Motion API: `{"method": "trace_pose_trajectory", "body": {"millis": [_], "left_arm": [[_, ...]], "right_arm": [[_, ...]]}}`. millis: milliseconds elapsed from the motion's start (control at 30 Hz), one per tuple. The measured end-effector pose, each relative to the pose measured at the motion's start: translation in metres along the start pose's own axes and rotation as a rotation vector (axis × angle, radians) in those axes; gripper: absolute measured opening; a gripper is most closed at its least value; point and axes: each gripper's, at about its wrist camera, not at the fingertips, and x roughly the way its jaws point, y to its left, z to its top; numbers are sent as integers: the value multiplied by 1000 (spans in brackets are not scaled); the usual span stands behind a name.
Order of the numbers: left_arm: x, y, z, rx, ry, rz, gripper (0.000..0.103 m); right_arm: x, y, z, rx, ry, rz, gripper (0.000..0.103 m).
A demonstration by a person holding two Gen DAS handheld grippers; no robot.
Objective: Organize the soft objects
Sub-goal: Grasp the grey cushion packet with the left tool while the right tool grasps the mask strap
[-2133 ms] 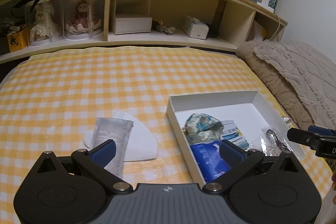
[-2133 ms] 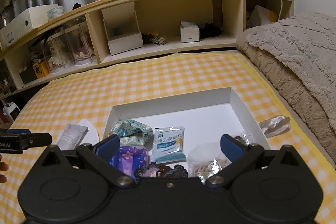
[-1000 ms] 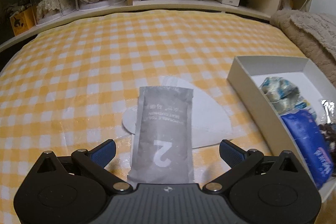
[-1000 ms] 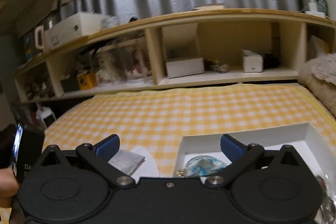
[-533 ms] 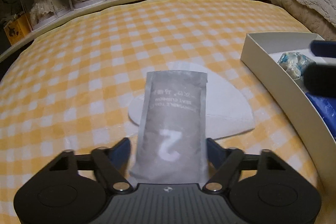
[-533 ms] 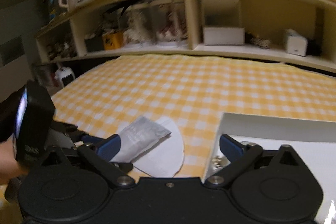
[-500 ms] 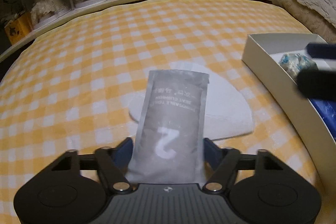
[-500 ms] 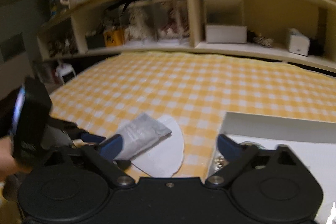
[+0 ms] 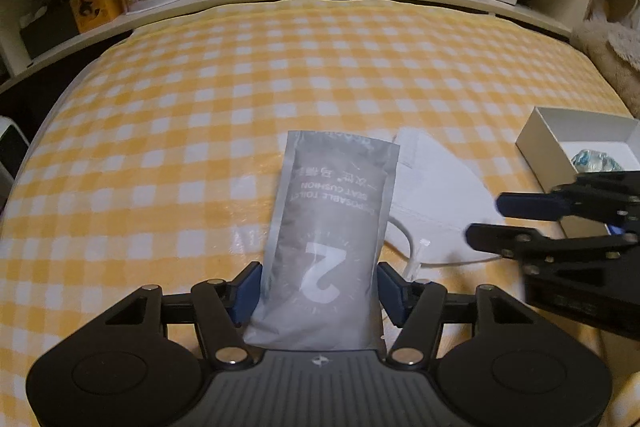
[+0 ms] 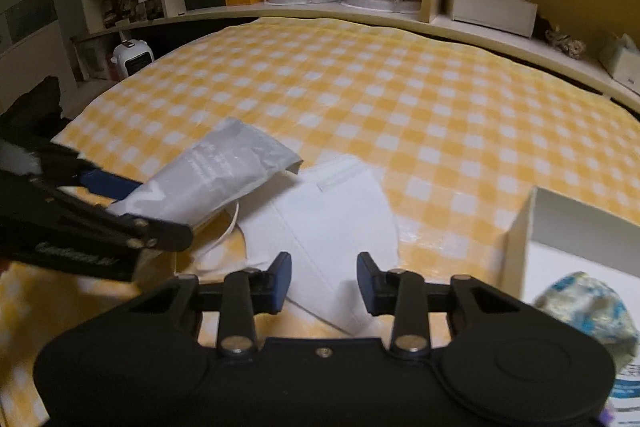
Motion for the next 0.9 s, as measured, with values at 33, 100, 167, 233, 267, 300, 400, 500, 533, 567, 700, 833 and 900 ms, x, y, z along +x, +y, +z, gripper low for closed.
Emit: {"method": "trace_pose_trajectory", "body": {"millis": [33,100,167,233,267,300,400,500,533,567,700,833,900], "left_arm": [[-2,1,0,0,3,5,62],[-5,5,-1,-1,9,31,62],[-8,13,-3,-24,9,56,62],[-11,21,-2,-54,4,61,62],[-13,24,-2,-65,1,66,62],[-14,27,-2,-72,0,75,62],[-16,32,-5,-84,6,87,62],[-11,33,-9,-84,26,84,63],[-9,34,-10,-84,34,83,63],[-7,34,-12,-87,39,84,63],[-2,33,-16,-92,61,75,63],[1,31,-24,-89,77,62,64],[-2,29,-26,-81,81,64,66]], "right_arm": [[3,0,1,14,-3,5,37],[8,0,1,58,-8,37,44],[12,1,1,99,-12,65,50],[18,7,1,101,-10,67,62],[22,11,0,94,-10,59,65],[26,14,0,89,-11,49,71],[37,22,-5,64,-15,12,79],[38,35,-11,-49,2,-25,79],[37,31,-11,-27,11,-12,78],[35,27,-12,-21,18,-3,76],[24,17,-19,-27,14,-5,41],[14,15,-29,-21,18,-16,3],[7,20,-36,-56,22,-26,2]]}}
